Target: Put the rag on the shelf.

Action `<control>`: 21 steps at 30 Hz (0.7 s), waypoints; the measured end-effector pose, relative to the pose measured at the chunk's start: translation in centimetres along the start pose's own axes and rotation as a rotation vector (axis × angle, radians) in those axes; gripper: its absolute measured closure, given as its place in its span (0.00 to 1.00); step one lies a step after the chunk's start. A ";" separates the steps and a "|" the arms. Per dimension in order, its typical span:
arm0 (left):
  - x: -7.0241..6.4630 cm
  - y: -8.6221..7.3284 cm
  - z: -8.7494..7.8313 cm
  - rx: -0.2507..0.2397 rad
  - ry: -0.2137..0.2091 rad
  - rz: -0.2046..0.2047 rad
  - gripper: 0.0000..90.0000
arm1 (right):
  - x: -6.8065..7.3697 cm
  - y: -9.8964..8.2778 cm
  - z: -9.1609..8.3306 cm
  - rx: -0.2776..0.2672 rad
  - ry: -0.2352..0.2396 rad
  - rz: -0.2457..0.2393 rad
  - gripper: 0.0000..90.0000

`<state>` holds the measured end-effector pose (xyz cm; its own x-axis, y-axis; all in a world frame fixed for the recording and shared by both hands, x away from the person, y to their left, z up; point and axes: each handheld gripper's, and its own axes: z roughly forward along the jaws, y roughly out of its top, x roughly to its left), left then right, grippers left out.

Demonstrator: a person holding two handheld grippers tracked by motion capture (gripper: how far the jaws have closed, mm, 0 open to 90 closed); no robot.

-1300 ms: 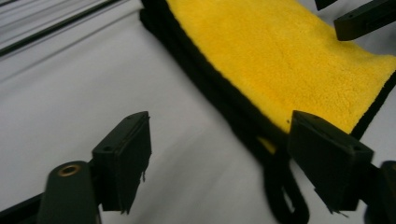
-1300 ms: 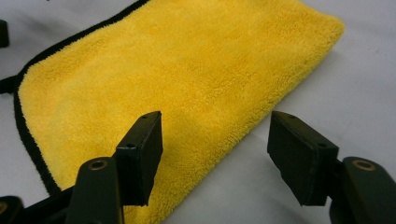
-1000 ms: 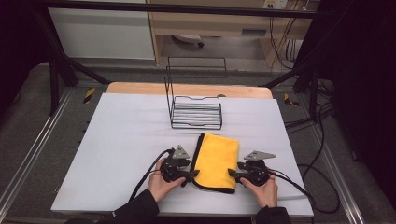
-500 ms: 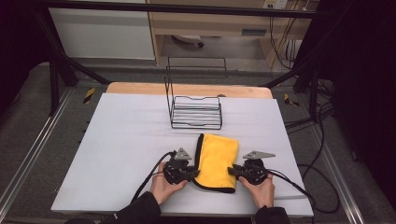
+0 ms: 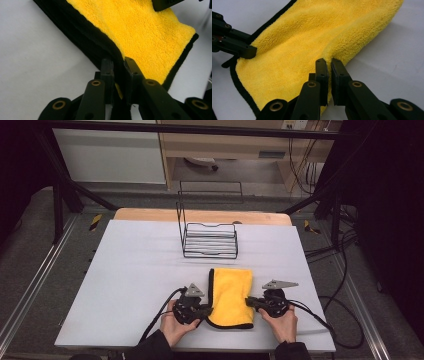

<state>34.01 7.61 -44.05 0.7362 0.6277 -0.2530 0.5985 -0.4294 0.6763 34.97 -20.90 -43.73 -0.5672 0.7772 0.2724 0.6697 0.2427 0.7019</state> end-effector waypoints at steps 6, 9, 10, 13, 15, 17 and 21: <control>-0.6 -0.2 0.4 -0.011 0.035 0.031 0.82 | -0.3 -0.2 0.5 0.046 -0.047 -0.061 0.93; -0.7 -0.3 0.4 -0.019 0.056 0.067 0.76 | -0.5 -0.4 0.6 0.036 -0.049 -0.066 0.91; -0.8 -0.2 0.2 -0.024 0.066 0.095 0.74 | -0.5 -0.4 0.4 0.028 -0.045 -0.066 0.88; -0.5 0.0 -0.4 -0.027 0.071 0.135 0.67 | -0.8 -0.5 -0.1 -0.024 -0.045 -0.087 0.78; -0.2 0.2 -0.7 -0.034 0.073 0.146 0.62 | -1.2 -0.6 -0.6 -0.062 -0.028 -0.087 0.72; 0.0 0.3 -0.9 -0.038 0.073 0.144 0.57 | -1.6 -0.7 -0.9 -0.081 -0.024 -0.082 0.67; 1.3 0.8 -1.3 -0.056 0.063 0.124 0.47 | -2.3 -1.0 -1.4 -0.114 -0.008 -0.062 0.53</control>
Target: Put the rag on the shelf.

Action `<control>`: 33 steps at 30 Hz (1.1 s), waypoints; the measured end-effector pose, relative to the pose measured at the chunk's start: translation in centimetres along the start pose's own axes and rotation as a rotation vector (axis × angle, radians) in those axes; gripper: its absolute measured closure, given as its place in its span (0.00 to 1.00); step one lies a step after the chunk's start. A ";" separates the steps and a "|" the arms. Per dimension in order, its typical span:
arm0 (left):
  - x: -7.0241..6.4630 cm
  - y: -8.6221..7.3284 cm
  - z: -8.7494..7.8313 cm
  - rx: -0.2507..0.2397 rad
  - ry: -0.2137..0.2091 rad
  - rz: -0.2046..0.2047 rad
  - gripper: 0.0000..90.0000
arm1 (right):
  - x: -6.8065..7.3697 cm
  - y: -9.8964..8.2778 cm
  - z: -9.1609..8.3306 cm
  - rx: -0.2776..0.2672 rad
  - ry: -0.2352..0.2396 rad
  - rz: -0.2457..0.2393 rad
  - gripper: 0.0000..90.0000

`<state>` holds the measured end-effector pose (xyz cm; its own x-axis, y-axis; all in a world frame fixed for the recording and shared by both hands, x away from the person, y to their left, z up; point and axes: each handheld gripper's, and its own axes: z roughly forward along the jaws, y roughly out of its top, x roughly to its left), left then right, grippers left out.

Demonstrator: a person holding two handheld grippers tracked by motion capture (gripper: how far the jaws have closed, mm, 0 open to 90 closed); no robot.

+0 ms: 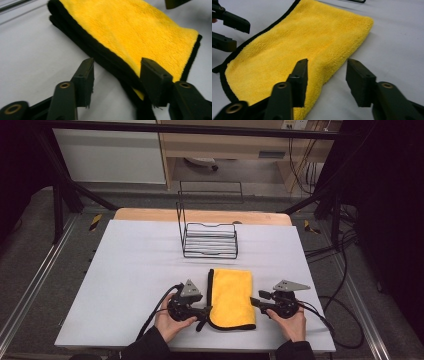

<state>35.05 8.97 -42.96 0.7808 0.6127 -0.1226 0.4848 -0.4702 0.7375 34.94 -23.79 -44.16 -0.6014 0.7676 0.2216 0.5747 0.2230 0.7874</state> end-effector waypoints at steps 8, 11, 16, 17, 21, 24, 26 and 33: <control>2.2 0.8 -0.1 -0.017 0.014 -0.028 0.23 | -0.9 -0.3 -0.1 -0.013 0.004 0.015 0.30; 2.9 1.1 -0.2 -0.023 0.032 -0.030 0.18 | -1.0 -0.2 0.0 -0.004 0.004 0.010 0.20; 3.8 1.5 -0.3 -0.019 0.041 -0.029 0.13 | -1.0 -0.2 0.0 -0.009 0.005 -0.003 0.15; 4.0 1.6 -0.3 -0.021 0.047 -0.033 0.12 | -1.0 -0.2 -0.1 -0.015 0.000 0.000 0.12; 4.6 1.9 0.1 -0.024 0.057 -0.044 0.11 | -1.1 -0.1 -0.3 -0.026 -0.007 -0.005 0.08; 4.9 2.2 0.4 -0.018 0.066 -0.050 0.10 | -1.1 -0.1 -0.3 -0.031 -0.007 -0.001 0.05; 5.1 2.5 0.6 -0.015 0.079 -0.049 0.10 | -1.1 -0.1 -0.3 -0.028 -0.011 -0.005 0.04; 5.5 3.7 1.9 -0.025 0.094 -0.071 0.12 | -1.0 -0.2 -0.3 -0.023 -0.019 -0.011 0.04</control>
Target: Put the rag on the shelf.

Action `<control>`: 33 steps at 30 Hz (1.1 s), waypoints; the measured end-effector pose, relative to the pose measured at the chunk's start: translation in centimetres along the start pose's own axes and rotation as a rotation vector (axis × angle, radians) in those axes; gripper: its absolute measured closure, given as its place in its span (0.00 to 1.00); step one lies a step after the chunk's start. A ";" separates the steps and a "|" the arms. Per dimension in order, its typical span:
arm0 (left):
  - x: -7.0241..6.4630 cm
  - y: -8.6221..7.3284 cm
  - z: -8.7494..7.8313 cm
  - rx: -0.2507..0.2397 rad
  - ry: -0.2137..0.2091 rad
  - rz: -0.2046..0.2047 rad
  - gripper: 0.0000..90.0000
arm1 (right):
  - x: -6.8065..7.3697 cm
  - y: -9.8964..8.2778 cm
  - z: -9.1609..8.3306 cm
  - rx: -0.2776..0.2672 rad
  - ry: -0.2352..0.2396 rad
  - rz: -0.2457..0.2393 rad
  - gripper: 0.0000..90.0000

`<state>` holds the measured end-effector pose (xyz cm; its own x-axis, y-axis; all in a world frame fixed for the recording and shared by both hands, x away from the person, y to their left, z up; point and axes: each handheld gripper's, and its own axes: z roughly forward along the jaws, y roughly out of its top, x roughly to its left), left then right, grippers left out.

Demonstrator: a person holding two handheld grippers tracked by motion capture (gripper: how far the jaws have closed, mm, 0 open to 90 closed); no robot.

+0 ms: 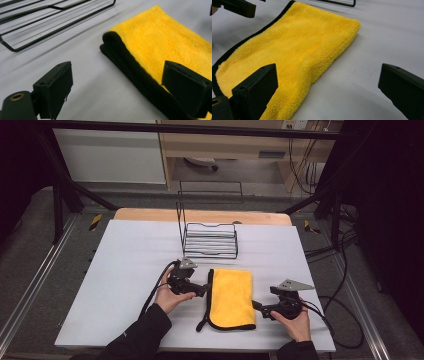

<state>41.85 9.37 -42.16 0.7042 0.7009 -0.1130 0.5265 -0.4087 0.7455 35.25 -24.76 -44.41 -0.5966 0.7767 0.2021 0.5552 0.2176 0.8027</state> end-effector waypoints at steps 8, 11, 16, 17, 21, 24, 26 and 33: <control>0.1 1.6 1.8 0.000 0.019 -0.017 0.16 | 0.0 -0.1 0.1 0.007 -0.001 -0.004 0.04; 0.1 2.1 2.6 0.006 0.023 -0.026 0.17 | 0.0 -0.1 0.1 0.011 -0.001 -0.005 0.04; 0.4 2.4 3.7 0.016 0.025 -0.048 0.24 | 0.1 -0.1 0.1 0.016 -0.002 -0.003 0.04; 0.6 2.5 3.9 0.024 0.033 -0.048 0.24 | 0.1 -0.1 0.1 0.016 -0.002 -0.003 0.04; 1.0 2.5 4.5 0.029 0.039 -0.061 0.33 | 0.1 -0.1 0.1 0.018 -0.002 -0.003 0.04; 1.2 2.4 4.8 0.042 0.035 -0.062 0.42 | 0.1 -0.1 0.2 0.020 0.000 -0.002 0.04; 1.2 2.2 5.1 0.058 0.009 -0.075 0.47 | 0.1 -0.1 0.2 0.024 0.001 -0.003 0.04; 0.9 2.1 5.6 0.069 -0.005 -0.062 0.58 | 0.1 -0.1 0.2 0.020 0.001 0.000 0.05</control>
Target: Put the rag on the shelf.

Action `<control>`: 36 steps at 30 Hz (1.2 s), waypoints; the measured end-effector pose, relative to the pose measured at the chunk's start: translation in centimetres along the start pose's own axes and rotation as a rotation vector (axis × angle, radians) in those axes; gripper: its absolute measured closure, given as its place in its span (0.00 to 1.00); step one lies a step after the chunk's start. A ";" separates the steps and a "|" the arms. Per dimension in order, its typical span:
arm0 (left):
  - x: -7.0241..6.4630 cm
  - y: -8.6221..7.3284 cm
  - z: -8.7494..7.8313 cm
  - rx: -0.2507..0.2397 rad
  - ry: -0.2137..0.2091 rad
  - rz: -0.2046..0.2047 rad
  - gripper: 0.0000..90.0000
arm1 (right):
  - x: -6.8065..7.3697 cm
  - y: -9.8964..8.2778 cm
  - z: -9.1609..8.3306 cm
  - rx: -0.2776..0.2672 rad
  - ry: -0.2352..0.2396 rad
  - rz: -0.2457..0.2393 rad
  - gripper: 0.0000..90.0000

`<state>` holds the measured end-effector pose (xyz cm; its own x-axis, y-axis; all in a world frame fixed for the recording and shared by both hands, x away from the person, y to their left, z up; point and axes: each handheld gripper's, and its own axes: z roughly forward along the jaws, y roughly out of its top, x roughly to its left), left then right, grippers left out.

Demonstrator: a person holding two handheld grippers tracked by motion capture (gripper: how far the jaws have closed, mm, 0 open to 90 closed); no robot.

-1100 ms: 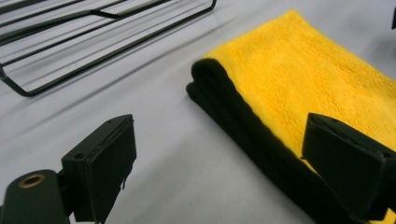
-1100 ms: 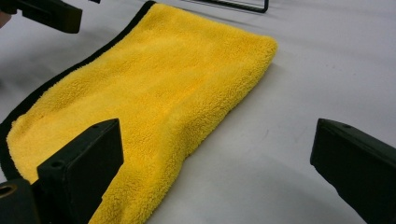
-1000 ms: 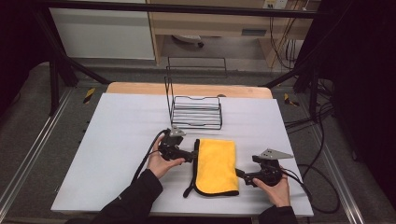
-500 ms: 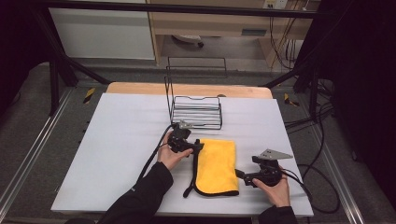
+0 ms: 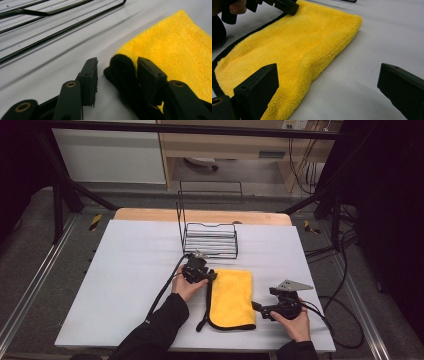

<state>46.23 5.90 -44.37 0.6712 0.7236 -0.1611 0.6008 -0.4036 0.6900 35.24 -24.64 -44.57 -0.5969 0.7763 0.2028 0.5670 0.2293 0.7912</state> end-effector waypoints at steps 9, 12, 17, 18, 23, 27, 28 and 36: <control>-0.1 0.0 0.4 0.015 -0.009 -0.010 0.67 | 0.0 0.1 0.1 -0.004 0.004 0.010 0.05; -0.3 0.1 0.5 0.018 0.001 -0.010 0.68 | -0.1 0.2 0.1 -0.005 0.004 0.007 0.05; -0.5 0.2 0.6 0.025 -0.004 -0.006 0.76 | -0.1 0.5 0.5 -0.007 0.000 0.006 0.04; -0.5 0.2 0.6 0.025 -0.004 -0.006 0.77 | -0.1 0.5 0.5 -0.007 0.000 0.006 0.04; -0.8 0.2 0.6 0.024 0.002 0.012 0.82 | -0.2 1.3 0.9 -0.018 -0.009 0.007 0.02; -1.0 0.1 0.6 0.021 0.011 0.015 0.83 | -0.3 2.0 1.5 -0.025 -0.016 0.015 0.02; -1.0 0.1 0.7 0.019 0.014 0.017 0.83 | -0.3 2.2 1.7 -0.029 -0.021 0.022 0.03; -1.0 0.0 0.7 0.017 0.015 0.028 0.82 | -1.1 3.5 3.1 -0.030 -0.054 0.039 0.10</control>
<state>45.87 4.73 -44.67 0.6817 0.7197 -0.1312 0.5890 -0.4336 0.6820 39.67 -22.81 -43.80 -0.5424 0.8152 0.2031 0.5718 0.1811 0.8002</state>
